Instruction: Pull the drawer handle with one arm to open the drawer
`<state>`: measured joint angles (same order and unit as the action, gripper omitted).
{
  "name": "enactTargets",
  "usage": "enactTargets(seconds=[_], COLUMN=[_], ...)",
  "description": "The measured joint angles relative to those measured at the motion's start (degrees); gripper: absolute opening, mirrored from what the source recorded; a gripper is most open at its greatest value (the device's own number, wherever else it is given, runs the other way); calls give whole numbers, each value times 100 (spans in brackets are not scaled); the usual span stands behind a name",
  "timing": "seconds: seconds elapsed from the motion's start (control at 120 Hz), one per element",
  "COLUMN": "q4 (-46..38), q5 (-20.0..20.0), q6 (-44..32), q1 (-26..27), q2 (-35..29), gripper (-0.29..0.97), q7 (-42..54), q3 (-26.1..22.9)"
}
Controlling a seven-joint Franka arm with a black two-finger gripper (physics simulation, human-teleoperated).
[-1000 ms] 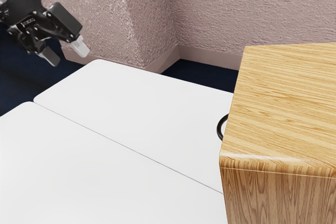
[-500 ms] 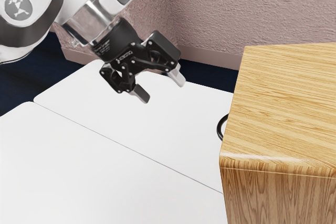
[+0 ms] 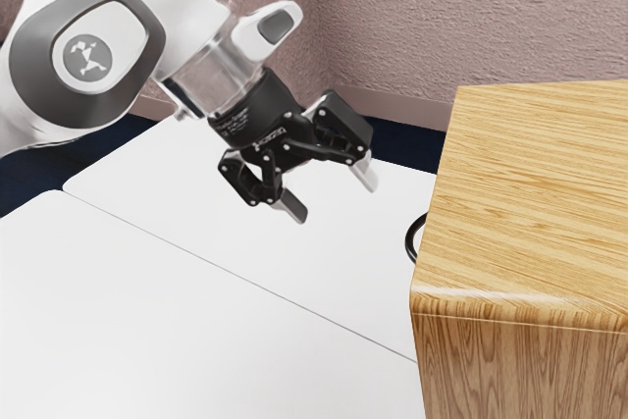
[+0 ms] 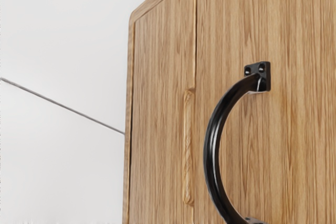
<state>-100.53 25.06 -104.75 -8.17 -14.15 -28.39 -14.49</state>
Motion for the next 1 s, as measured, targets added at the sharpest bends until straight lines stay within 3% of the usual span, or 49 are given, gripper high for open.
enactTargets(seconds=[1.0], q4=[-469], q5=[-305], q6=[-264], q1=[130], q2=[7], gripper=[68], q7=[-432], q3=[-255])
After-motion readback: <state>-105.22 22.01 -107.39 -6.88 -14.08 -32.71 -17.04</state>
